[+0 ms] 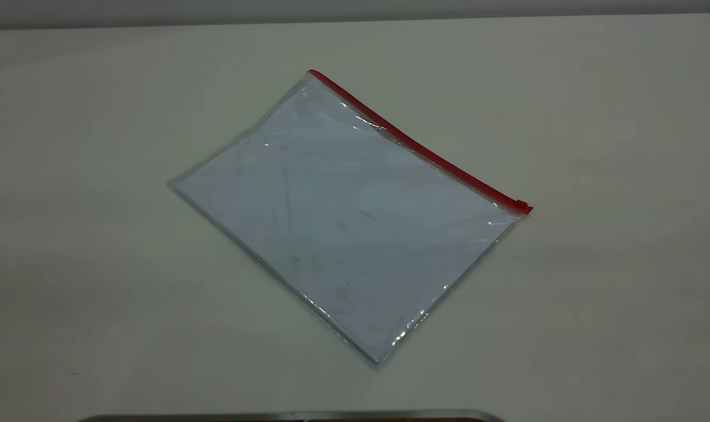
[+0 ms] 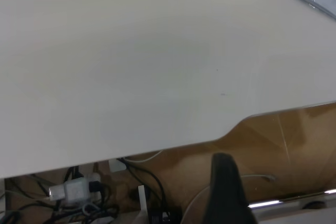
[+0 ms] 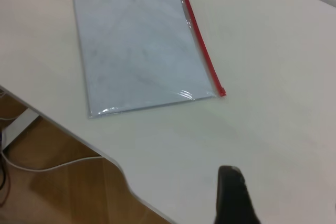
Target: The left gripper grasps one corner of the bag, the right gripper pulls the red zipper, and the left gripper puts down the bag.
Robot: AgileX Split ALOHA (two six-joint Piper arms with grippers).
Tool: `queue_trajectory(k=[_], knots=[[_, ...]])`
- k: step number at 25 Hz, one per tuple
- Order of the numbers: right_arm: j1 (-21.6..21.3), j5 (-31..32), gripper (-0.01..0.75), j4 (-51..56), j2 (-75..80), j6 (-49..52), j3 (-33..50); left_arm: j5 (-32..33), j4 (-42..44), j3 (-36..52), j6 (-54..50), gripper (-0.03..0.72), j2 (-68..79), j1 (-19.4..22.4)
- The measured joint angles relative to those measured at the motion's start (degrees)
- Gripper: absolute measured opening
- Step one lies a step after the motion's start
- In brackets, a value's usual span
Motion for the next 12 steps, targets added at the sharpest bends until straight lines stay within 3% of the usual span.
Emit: queue_trajectory(k=[12], knots=[[0.0,-0.1,0.483,0.4,0.0,0.2,0.0,0.0,0.0,0.0,0.0,0.59,0.0,0.0]])
